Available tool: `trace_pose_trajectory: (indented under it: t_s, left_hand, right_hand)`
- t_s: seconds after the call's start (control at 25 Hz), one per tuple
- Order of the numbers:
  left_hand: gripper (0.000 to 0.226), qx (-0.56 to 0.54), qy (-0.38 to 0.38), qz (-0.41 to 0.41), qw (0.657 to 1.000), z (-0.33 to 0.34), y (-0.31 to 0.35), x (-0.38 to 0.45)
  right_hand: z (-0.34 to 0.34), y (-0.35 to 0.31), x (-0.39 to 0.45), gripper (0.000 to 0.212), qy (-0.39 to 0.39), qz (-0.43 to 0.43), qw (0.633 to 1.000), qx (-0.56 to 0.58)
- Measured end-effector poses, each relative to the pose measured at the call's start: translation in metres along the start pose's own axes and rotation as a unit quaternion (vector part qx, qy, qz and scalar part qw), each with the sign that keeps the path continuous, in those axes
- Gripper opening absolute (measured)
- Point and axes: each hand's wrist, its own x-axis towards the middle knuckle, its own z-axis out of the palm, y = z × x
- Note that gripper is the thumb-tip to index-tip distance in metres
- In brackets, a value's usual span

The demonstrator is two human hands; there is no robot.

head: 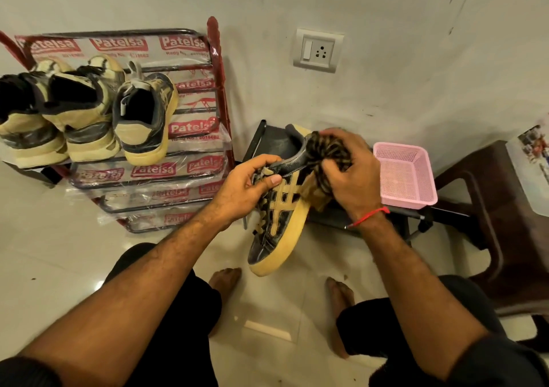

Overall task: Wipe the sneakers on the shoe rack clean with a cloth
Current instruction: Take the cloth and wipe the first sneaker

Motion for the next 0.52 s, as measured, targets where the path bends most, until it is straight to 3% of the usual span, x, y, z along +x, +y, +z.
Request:
trace_pose_trajectory:
  t_s: [0.08,0.24,0.32,0.44,0.52]
  left_hand:
    - [0.033,0.028,-0.021,0.021,0.999,0.003,-0.002,0.001]
    - [0.034,0.045,-0.019,0.004,0.999,0.000,-0.006,0.002]
    - [0.030,0.019,0.030,-0.024,0.999,-0.001,-0.005,0.002]
    - [0.027,-0.033,0.081,-0.052,0.995,-0.004,-0.003,0.003]
    - [0.026,-0.039,0.050,-0.059,0.996,-0.004,-0.002,0.002]
  right_hand:
    - [-0.004,0.008,0.010,0.046,0.034,0.028,0.999,-0.024]
    - [0.007,0.009,-0.009,0.048,0.001,0.004,0.999,-0.035]
    - [0.020,-0.001,-0.034,0.046,-0.091,-0.044,0.995,-0.001]
    - [0.036,-0.012,-0.066,0.040,-0.268,-0.107,0.957,0.027]
    - [0.034,-0.013,-0.063,0.037,-0.271,-0.113,0.954,0.059]
